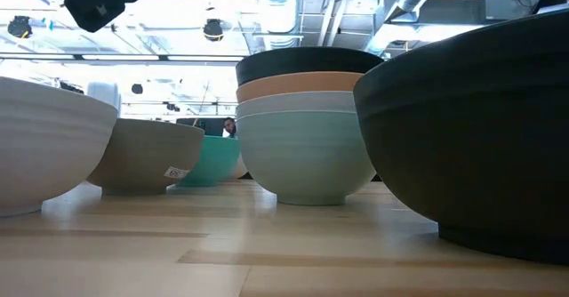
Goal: Nest bowls inside each other
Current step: Stack the white bowl on the black bowl
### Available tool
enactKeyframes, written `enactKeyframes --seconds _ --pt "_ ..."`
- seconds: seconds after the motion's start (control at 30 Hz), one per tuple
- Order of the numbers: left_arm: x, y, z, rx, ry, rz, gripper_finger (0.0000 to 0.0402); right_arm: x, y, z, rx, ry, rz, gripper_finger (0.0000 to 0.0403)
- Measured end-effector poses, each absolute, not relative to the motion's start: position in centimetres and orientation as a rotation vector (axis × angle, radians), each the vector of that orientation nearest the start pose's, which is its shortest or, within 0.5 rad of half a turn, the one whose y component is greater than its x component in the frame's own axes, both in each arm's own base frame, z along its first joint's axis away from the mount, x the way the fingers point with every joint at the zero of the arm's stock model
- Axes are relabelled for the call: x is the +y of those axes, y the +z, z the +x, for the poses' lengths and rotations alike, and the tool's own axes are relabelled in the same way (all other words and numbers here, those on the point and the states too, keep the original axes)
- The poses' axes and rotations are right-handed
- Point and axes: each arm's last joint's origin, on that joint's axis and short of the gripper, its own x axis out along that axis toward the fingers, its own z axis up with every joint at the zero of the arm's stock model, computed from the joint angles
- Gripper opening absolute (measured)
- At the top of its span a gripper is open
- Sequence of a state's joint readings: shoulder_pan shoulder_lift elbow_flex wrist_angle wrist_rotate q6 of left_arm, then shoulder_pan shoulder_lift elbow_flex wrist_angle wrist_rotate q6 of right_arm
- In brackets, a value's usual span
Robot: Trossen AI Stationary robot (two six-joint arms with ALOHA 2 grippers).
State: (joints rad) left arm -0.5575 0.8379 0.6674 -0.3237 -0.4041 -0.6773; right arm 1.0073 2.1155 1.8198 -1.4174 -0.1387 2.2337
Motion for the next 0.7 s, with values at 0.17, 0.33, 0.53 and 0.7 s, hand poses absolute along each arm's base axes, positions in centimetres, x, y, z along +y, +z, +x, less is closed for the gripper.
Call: enactKeyframes --seconds 0.17,0.33,0.53,0.7 --pt "-8.5 27.3 15.7 0.466 0.003 -0.437 0.0222 33.6 22.0 20.9 1.48 -1.099 0.857 0.026" --pt "-8.5 27.3 15.7 0.467 0.001 -0.437 0.0222 33.8 21.7 21.3 1.481 -1.07 0.895 0.026" --pt "-8.5 27.2 15.7 0.468 0.0 -0.432 0.0222 33.9 20.8 21.6 1.484 -1.049 0.936 0.026" --pt "-8.5 27.2 15.7 0.467 -0.002 -0.422 0.0222 33.2 20.0 21.4 1.523 -1.123 0.896 0.026"
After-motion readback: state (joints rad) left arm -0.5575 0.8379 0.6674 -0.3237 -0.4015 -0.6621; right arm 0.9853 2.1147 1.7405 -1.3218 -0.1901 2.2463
